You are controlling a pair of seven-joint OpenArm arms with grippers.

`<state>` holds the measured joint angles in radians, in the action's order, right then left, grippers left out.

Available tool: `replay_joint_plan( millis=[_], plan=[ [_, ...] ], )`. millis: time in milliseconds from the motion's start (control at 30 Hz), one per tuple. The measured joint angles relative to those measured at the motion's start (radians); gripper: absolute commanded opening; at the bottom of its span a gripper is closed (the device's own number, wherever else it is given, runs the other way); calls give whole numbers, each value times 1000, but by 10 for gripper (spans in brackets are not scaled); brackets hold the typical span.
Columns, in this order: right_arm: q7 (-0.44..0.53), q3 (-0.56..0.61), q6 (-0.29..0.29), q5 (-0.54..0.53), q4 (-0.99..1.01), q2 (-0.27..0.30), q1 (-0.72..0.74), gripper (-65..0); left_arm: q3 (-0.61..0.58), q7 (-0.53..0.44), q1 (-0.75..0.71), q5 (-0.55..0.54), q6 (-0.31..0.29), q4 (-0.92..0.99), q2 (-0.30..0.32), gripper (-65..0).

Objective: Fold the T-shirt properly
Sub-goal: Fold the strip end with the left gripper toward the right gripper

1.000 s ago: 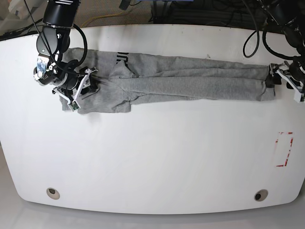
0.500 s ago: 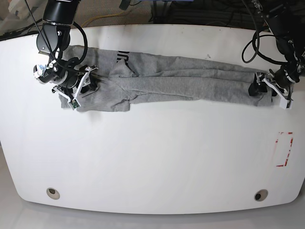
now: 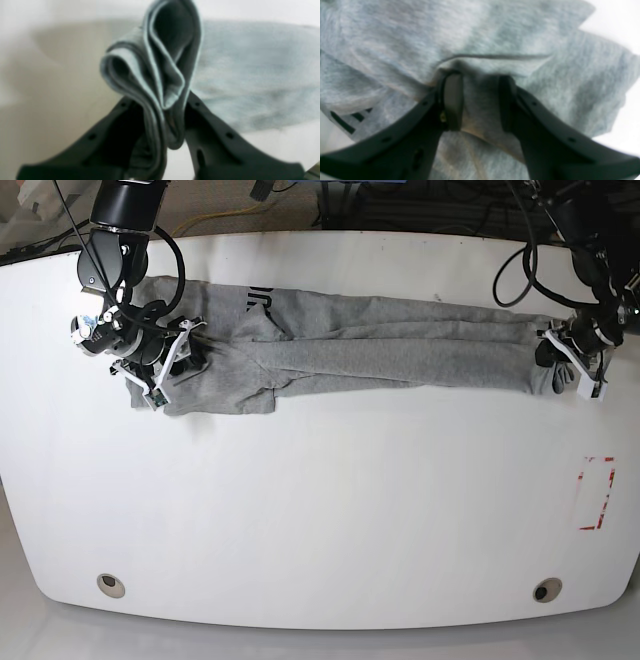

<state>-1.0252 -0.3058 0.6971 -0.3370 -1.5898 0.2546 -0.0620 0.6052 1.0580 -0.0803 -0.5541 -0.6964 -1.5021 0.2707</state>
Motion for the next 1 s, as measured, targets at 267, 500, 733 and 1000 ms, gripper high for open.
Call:
replay_joint_plan(
  millis=[267,500,733,1000],
  plan=[
    [1,-1,-1,5,0,-14,-1,-439,-246,3,-13,0,2,-341,-69,-603],
    [1,0,0,12,1,-23,0,-439,-458,103,33,16,0,-363,-161,-601],
    [1,0,0,13,1,-21,0,-439,-584,78,103,120,-1,-270,-227,-600],
    [1,0,0,12,1,-22,2,-439,-676,95,115,151,0,-182,-250,-375]
  ],
)
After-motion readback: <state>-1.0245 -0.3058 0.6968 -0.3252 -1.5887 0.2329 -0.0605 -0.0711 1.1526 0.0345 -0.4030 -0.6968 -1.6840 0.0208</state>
